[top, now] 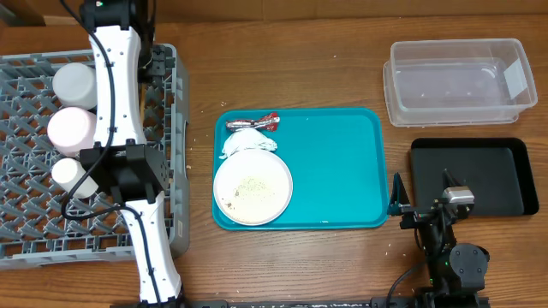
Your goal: Sort waste into correct bins and load items into the dishwasher
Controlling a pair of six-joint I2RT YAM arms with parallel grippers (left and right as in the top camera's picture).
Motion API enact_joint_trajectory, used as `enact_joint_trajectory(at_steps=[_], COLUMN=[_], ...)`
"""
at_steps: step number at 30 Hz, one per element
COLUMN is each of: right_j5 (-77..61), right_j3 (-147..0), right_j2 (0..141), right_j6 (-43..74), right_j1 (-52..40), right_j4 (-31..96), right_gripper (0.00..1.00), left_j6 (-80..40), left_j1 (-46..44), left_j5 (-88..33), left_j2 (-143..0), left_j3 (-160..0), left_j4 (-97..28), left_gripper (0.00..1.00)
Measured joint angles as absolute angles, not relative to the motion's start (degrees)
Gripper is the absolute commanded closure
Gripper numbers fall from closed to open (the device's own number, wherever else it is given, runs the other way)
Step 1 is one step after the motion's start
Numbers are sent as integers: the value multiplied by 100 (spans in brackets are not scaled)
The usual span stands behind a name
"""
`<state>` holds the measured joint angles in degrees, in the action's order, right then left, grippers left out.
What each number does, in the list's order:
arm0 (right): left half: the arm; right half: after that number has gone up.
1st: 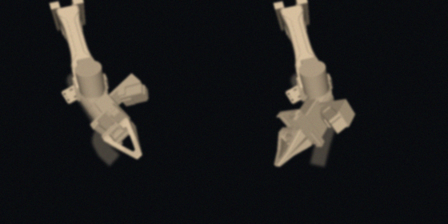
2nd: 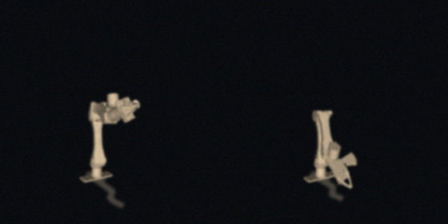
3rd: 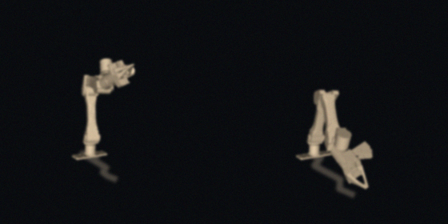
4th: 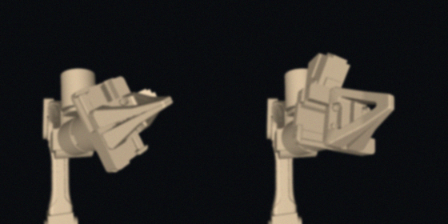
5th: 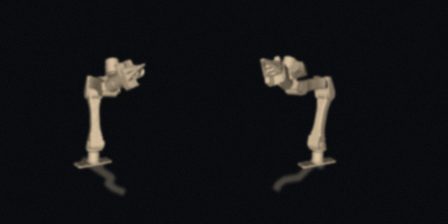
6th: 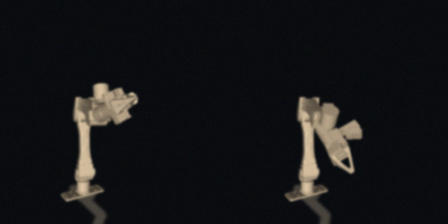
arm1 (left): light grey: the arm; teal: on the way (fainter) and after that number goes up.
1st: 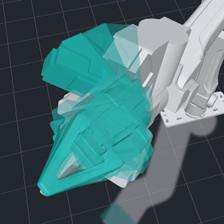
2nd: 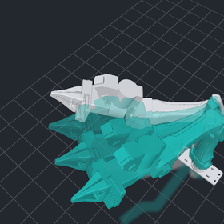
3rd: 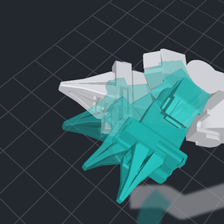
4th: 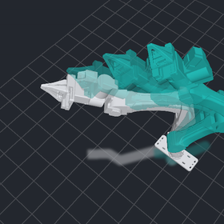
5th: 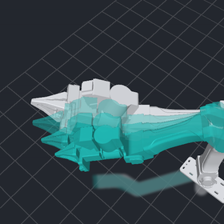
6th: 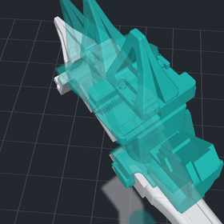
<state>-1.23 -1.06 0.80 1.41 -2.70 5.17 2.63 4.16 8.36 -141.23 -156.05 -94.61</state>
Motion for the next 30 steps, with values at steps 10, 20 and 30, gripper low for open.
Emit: enact_joint_trajectory(at_steps=[10, 20, 30], right_j5=[-123, -123, -123], right_j3=[-106, -106, -106], right_j2=[80, 80, 80], right_j6=[143, 141, 141], right_j1=[-270, -270, -270], right_j4=[515, 515, 517], right_gripper=[0, 0, 0], left_j6=[810, 60, -301], left_j1=[427, 427, 427], left_j5=[97, 460, 626], left_j2=[-14123, -14123, -14123], left_j3=[-15598, -15598, -15598], left_j4=[-9218, -9070, -9063], left_gripper=[96, 96, 96])
